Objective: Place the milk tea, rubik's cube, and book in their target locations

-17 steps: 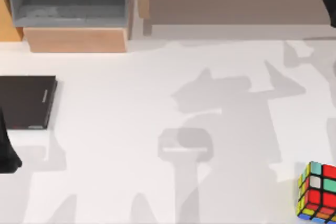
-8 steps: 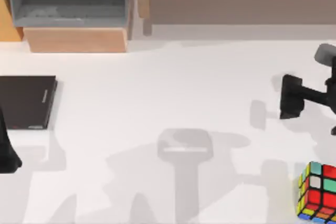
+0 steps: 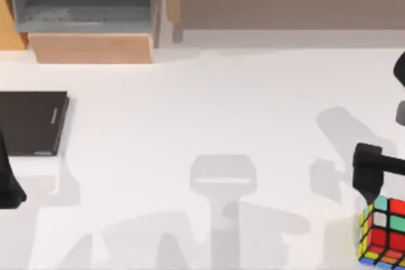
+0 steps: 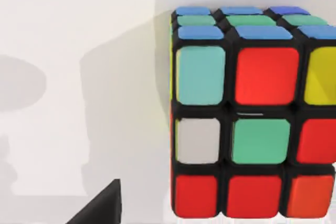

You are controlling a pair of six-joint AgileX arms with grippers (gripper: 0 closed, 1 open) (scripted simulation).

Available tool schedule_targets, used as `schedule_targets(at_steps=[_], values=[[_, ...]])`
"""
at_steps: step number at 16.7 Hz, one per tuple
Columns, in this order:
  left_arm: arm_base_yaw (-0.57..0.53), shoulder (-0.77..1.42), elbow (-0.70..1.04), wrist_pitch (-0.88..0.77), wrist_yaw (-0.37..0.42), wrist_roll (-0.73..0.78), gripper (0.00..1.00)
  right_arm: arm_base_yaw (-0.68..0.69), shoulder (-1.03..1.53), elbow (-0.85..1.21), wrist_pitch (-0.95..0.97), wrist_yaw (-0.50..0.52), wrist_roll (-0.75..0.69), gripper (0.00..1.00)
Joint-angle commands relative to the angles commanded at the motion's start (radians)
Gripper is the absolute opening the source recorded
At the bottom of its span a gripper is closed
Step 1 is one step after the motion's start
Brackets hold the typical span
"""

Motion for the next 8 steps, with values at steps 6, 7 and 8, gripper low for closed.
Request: schedule_targets(at_steps=[6,7,8], values=[[0.000,0.000,0.000,0.000,0.000,0.000,1.00,-0.004,0.005,0.000,0.005,-0.001,-0.002,1.00],[0.000,0.000,0.000,0.000,0.000,0.000,1.00,-0.003,0.012,-0.013,0.018,0.000,-0.001,1.00],[0.000,0.000,0.000,0.000,0.000,0.000,1.00,-0.002,0.020,-0.033,0.042,0.000,-0.001,1.00]])
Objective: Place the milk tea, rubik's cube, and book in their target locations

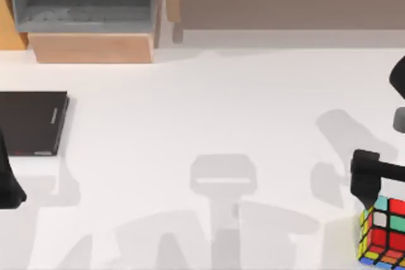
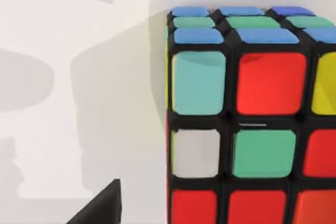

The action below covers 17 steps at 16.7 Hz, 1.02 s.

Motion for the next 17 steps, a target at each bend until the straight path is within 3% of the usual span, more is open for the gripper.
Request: schedule_targets(at_steps=[5,10,17], values=[[0.000,0.000,0.000,0.000,0.000,0.000,1.00,0.004,0.048,-0.121,0.191,0.000,0.005,1.00],[0.000,0.000,0.000,0.000,0.000,0.000,1.00,0.005,0.060,-0.149,0.221,0.000,0.006,1.00],[0.000,0.000,0.000,0.000,0.000,0.000,1.00,0.005,0.060,-0.149,0.221,0.000,0.006,0.47]])
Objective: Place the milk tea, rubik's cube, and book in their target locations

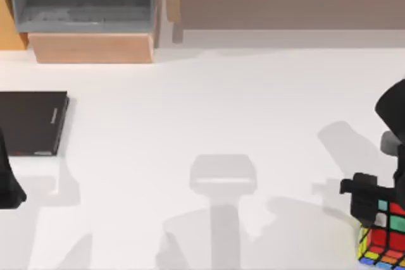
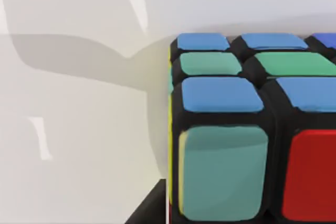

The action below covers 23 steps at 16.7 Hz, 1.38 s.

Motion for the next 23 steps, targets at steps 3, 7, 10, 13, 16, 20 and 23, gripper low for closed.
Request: schedule_targets(at_steps=[3,7,10,13,16,20,23], values=[[0.000,0.000,0.000,0.000,0.000,0.000,1.00,0.000,0.000,0.000,0.000,0.000,0.000,0.25],[0.000,0.000,0.000,0.000,0.000,0.000,1.00,0.000,0.000,0.000,0.000,0.000,0.000,0.00],[0.000,0.000,0.000,0.000,0.000,0.000,1.00,0.000,0.000,0.000,0.000,0.000,0.000,0.00],[0.000,0.000,0.000,0.000,0.000,0.000,1.00,0.000,0.000,0.000,0.000,0.000,0.000,0.00],[0.000,0.000,0.000,0.000,0.000,0.000,1.00,-0.001,-0.004,0.004,-0.004,0.000,0.001,0.00],[0.000,0.000,0.000,0.000,0.000,0.000,1.00,-0.002,-0.037,0.064,-0.105,0.001,0.000,0.00],[0.000,0.000,0.000,0.000,0.000,0.000,1.00,-0.003,-0.051,0.087,-0.134,0.001,-0.001,0.00]])
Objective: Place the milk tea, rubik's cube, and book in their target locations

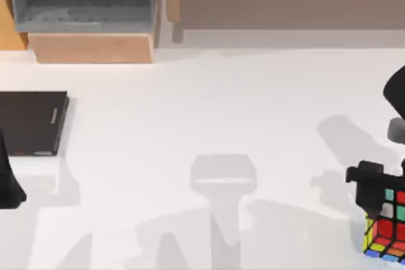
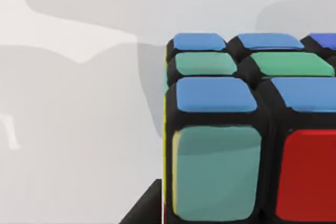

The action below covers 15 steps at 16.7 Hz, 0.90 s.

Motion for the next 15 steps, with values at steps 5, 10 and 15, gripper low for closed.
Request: schedule_targets(at_steps=[5,10,15], values=[[0.000,0.000,0.000,0.000,0.000,0.000,1.00,-0.008,0.017,0.015,0.031,0.001,-0.014,0.00],[0.000,0.000,0.000,0.000,0.000,0.000,1.00,-0.068,0.041,0.128,0.252,0.023,-0.143,0.00],[0.000,0.000,0.000,0.000,0.000,0.000,1.00,-0.162,0.046,0.291,0.601,0.057,-0.341,0.00]])
